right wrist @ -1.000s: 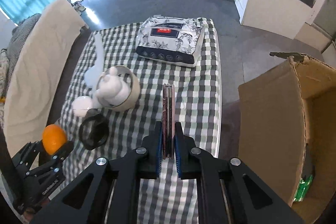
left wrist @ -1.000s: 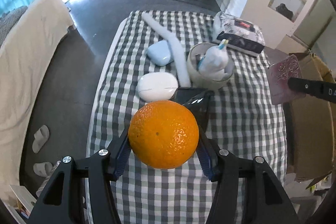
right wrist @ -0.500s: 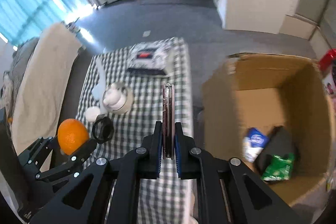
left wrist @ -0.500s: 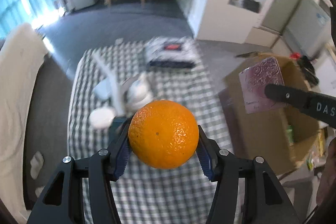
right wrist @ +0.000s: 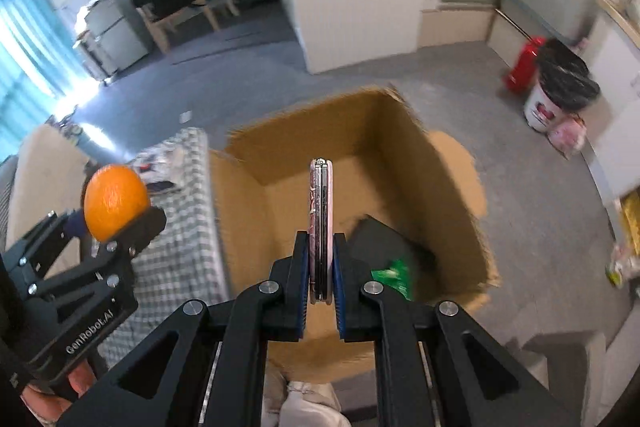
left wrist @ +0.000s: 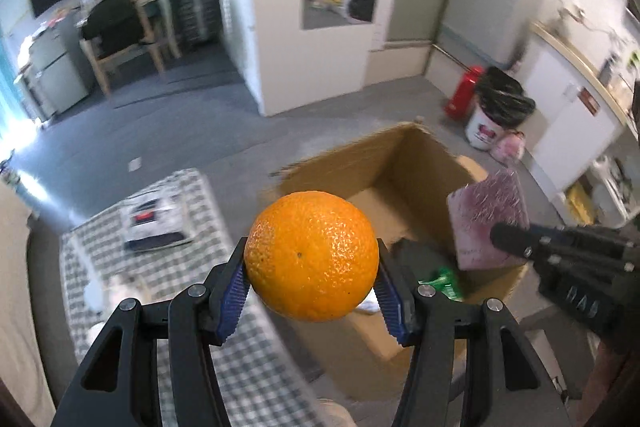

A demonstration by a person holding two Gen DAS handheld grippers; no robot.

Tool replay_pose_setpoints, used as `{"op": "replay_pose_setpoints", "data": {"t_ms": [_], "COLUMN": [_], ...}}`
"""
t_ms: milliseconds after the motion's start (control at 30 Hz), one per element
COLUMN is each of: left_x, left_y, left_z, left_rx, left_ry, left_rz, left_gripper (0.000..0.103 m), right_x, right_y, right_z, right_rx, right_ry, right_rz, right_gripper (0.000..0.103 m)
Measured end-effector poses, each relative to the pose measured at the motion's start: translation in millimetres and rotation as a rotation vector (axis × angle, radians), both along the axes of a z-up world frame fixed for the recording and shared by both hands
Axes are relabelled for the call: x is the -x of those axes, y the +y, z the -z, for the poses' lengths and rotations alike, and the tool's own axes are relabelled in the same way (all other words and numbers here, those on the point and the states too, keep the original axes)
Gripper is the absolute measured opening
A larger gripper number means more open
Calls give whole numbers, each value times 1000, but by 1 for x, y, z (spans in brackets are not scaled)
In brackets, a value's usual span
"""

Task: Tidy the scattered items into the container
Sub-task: 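Carry the notebook and orange into the box and open both grippers, then move both grippers back over the table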

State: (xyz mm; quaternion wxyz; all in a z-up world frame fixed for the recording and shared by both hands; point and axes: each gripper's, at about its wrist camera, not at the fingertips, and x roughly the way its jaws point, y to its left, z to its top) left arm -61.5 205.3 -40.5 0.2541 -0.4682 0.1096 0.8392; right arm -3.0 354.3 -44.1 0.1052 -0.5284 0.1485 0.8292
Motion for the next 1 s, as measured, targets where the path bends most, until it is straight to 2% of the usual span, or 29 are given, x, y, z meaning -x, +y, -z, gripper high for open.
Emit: {"op": "replay_pose_setpoints", "data": {"t_ms": [200,367,433,500,533,567,600,667,733,1000], "left_x": [5,1,-2,-5,-6,-6,-4,0,4,9], "left_y": [49,63,62,61,61,60,60,56,54,30], "left_z": [51,93,103,105,104,102,101,97,92,59], "left_rx": [53,131,134,144,161,170,173,147,143,74], "left_ry": [-57,-116,-131,-101,-71,-51,-44,-52,-35,-14], "left_rz": [40,70,83,84,77,76,75,75,62,15], "left_gripper": [58,58,63,73,76,78,85,94,94,94], "right_x": [-1,7,8,7,7,7,6,4,4,18], "right_y": [29,40,43,46,49,52,56,62,65,44], "right_z": [49,96,106,112,113,114,114,110,104,71], "right_rx": [19,43,47,30,6,-11,-9,17,28,-35], "right_ry": [-53,-114,-130,-156,-171,-178,-175,-160,-148,-107], "right_rz": [53,69,65,83,103,118,127,148,159,105], "right_gripper": [10,10,11,35,43,57,62,63,64,64]}}
